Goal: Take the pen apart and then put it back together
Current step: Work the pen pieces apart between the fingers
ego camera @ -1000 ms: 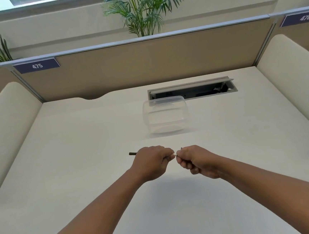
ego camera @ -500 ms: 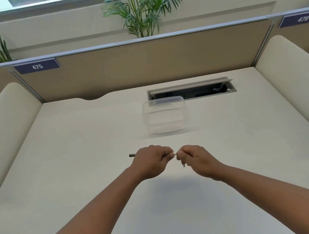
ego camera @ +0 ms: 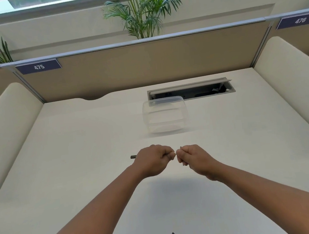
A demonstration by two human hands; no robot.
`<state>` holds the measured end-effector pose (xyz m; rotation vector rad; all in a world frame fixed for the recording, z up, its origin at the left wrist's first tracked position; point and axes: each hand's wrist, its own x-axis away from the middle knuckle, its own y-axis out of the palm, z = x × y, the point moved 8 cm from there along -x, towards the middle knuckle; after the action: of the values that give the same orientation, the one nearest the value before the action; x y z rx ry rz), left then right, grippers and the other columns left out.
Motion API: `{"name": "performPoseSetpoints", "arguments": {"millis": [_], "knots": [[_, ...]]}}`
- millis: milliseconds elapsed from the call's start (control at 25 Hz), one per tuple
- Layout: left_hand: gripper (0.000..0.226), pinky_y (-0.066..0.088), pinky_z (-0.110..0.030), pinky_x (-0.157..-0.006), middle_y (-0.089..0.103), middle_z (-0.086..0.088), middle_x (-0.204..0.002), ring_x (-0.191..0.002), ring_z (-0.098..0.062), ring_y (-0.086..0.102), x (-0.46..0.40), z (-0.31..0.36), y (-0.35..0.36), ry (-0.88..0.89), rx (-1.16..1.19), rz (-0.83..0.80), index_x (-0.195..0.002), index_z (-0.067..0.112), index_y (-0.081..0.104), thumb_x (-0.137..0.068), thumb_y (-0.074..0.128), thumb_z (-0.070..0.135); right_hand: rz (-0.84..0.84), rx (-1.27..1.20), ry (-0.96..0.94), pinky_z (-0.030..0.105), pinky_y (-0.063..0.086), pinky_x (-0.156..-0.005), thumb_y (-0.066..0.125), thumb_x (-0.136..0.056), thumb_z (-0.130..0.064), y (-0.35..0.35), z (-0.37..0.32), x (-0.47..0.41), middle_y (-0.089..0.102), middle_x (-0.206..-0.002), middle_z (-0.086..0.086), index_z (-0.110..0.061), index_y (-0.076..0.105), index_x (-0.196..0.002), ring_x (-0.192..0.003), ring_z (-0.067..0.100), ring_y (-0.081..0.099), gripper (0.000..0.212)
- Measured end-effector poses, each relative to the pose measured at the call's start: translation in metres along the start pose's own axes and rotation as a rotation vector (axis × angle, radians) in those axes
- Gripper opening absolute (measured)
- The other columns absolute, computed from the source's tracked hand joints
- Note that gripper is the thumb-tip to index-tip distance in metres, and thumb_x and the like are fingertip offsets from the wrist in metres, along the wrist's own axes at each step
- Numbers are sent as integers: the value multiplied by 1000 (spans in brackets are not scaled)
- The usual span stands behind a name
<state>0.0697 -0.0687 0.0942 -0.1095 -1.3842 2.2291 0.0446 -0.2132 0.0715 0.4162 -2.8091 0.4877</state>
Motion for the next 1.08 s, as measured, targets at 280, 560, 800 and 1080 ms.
{"name": "performPoseSetpoints", "arguments": {"millis": [280,560,800,1080], "knots": [[26,36,-28,-58,56,19,-60,-58,-3,48,5,4,1,21,10,-39,-78,41,56,-100,46,48,117,461,-425,33,47,-72,53,-100,-29,-4,-16,11,54,-71,-9,-19,68,-86,-71,13,50,23],[31,39,-31,-57,54,3,-65,-66,-17,51,9,15,-3,150,-168,133,-75,28,46,-102,43,43,-178,-356,288,22,32,-50,53,-99,-39,9,20,9,59,-67,-2,-17,74,-79,-57,11,43,36],[28,37,-27,-59,56,19,-61,-56,-3,47,5,-3,13,-62,139,-144,-74,40,62,-99,49,45,22,219,-13,19,38,-58,53,-99,-28,-4,-1,8,61,-65,-14,-27,70,-72,-60,4,50,32],[28,38,-27,-60,54,22,-59,-55,0,47,3,-1,9,-37,184,-180,-74,42,63,-98,49,48,150,531,-361,36,47,-64,51,-99,-34,-6,-22,21,62,-72,-3,-20,69,-83,-73,12,49,27]]}}
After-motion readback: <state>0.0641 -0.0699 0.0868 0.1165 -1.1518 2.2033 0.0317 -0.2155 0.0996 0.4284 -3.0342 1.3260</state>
